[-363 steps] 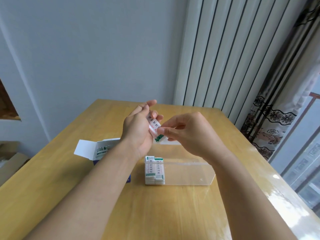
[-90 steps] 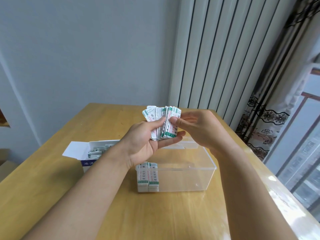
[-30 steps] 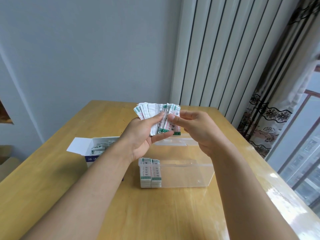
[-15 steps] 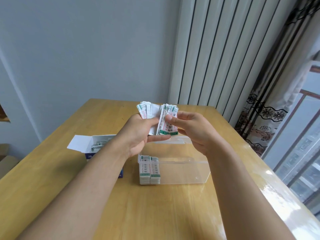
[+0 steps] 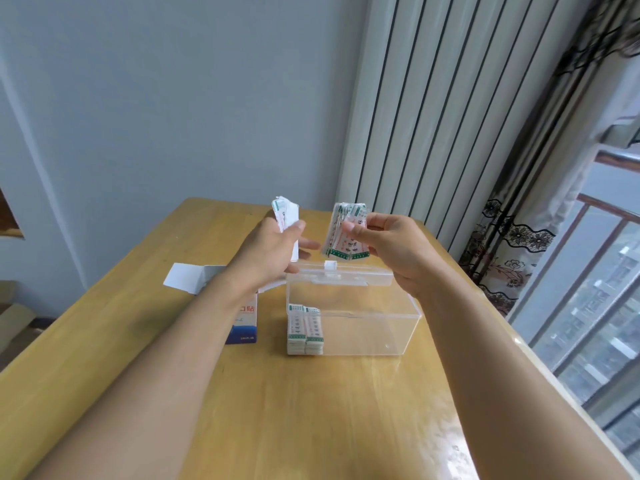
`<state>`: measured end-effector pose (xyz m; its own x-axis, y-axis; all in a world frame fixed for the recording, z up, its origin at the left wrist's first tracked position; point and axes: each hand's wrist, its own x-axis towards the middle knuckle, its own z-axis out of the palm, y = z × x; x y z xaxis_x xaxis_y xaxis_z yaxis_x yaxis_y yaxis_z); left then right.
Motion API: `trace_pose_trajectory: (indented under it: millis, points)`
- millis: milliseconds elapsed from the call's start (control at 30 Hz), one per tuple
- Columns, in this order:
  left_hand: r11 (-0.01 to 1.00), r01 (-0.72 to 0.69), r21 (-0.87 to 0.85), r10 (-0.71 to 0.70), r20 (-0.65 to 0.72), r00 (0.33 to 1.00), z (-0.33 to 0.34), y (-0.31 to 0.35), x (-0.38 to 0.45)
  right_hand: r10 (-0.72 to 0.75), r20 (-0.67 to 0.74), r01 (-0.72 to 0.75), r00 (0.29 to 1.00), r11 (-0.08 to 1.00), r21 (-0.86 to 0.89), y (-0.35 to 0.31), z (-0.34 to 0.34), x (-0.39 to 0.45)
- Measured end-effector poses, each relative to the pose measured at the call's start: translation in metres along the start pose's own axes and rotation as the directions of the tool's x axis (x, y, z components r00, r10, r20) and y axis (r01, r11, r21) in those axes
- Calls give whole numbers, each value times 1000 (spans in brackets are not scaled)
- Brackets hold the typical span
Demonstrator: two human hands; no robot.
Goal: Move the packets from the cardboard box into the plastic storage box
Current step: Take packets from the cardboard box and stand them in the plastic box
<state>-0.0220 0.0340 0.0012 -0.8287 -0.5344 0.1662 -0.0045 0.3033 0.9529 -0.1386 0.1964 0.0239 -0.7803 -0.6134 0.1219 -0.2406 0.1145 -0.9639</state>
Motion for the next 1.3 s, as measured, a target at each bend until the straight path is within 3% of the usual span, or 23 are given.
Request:
trace_pose_trajectory:
  millis: [267,467,600,700,867,1033,1300]
  points:
    - [985,20,171,-12,-47,999,-26,10,0,74,17,-70,997,986,-154,-10,5,5]
    - [983,70,170,-81,59,995,-53,21,3,152,48,-136,987,959,-249,-5,1,8]
    - [921,59,384,-124,146,982,-67,24,8,195,80,-138,978,881,-453,-3,-2,9]
    - [850,31,526,-116,130,985,-71,30,8,248,80,-161,966,809,-565,2,-4,11]
    - [806,9,592,-124,155,980,-69,29,7,346,63,-231,936,741,-630,16,2,14]
    - [822,-144,550,1,252,968,-56,19,5,456,34,-326,889,684,-652,31,12,20]
    - [748,-270,606,152,239,959,-45,2,15,575,55,-291,817,492,-820,45,25,32]
